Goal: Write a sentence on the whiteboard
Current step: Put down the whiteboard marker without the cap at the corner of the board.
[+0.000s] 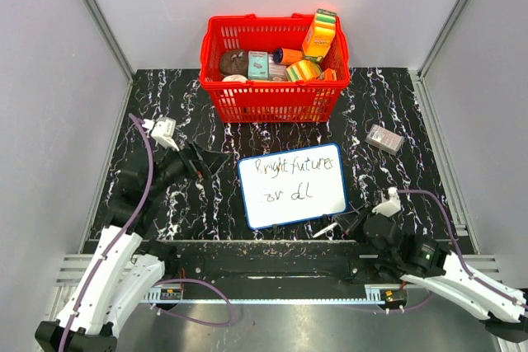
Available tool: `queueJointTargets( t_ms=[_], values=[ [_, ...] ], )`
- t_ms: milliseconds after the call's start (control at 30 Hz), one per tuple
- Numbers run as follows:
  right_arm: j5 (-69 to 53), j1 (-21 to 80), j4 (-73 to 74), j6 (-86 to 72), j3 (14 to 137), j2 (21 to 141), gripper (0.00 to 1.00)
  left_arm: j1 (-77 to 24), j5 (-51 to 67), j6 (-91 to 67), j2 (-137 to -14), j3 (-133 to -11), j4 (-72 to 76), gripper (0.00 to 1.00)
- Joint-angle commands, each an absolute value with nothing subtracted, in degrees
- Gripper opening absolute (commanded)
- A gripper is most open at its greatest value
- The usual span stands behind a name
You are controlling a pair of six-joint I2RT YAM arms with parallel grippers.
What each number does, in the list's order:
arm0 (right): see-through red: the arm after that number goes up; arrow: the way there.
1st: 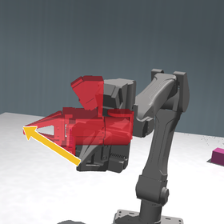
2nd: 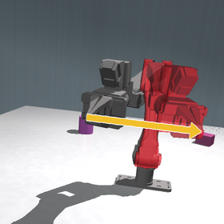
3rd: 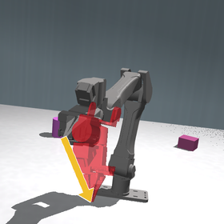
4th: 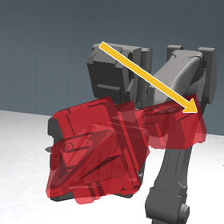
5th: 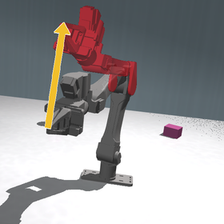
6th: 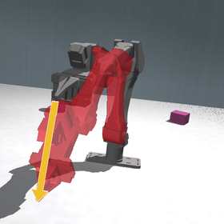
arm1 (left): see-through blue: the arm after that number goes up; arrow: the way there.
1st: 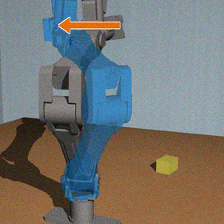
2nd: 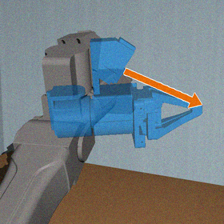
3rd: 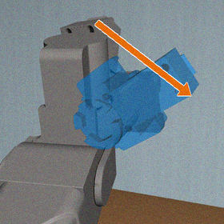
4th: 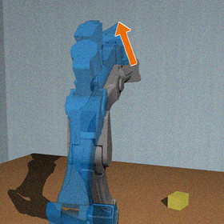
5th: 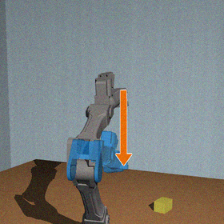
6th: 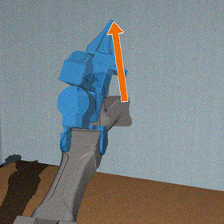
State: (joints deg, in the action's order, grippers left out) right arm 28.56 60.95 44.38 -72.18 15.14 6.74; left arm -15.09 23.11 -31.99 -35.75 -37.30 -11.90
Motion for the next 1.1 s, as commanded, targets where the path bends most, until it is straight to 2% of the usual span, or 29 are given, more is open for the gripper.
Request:
queueJointTargets(
  t_ms=[0, 267, 400, 500, 600, 633, 667, 767, 833, 867, 933, 1000, 1067],
  values=[
    [30.6, 60.7, 51.3, -80.5, 13.4, 1.0, 0.0, -15.1, 23.1, -32.3, -35.8, -39.7, -13.9, 0.99],
    [35.2, 60.6, 51.5, -86.0, 14.1, 8.5, 0.01, -15.1, 25.7, -33.1, -34.9, -39.1, -13.5, 0.99],
    [36.7, 60.7, 53.8, -90.5, 14.9, 9.8, 0.05, -15.1, 26.3, -33.6, -33.9, -39.4, -13.5, 0.99],
    [37.9, 60.6, 57.0, -93.8, 15.3, 8.8, 0.12, -15.2, 26.7, -33.9, -33.3, -39.3, -13.4, 0.99],
    [38.7, 60.6, 57.6, -92.7, 15.3, 5.5, 0.28, -15.1, 27.2, -34.3, -33.0, -38.8, -13.3, 0.99],
    [39.4, 60.6, 58.3, -92.9, 15.6, 3.4, 0.35, -15.2, 27.3, -34.5, -33.0, -38.5, -13.2, 0.99],
    [39.8, 60.6, 59.0, -93.0, 15.8, 2.3, 0.46, -15.1, 27.6, -34.5, -33.0, -38.4, -13.2, 0.99],
    [41.2, 60.7, 60.4, -93.5, 17.0, 1.2, 0.63, -15.2, 28.0, -34.7, -33.0, -37.8, -12.7, 0.99],
    [41.9, 60.6, 60.2, -93.6, 17.9, 2.2, 0.66, -15.1, 28.5, -35.1, -33.0, -37.2, -12.2, 0.99],
    [42.0, 60.6, 60.3, -93.6, 18.2, 2.3, 0.71, -15.2, 28.6, -35.1, -33.1, -37.0, -12.1, 0.99],
    [42.9, 60.7, 60.0, -93.4, 18.7, 1.9, 0.9, -15.2, 29.3, -35.5, -33.4, -36.4, -11.3, 0.99],
    [43.4, 60.6, 59.7, -92.6, 19.4, 1.0, 1.0, -15.2, 29.5, -35.9, -33.7, -35.9, -10.6, 0.99],
    [44.4, 60.6, 59.6, -92.0, 20.1, 1.0, 1.0, -15.1, 30.1, -36.3, -33.8, -35.3, -9.5, 0.99]
  ],
)
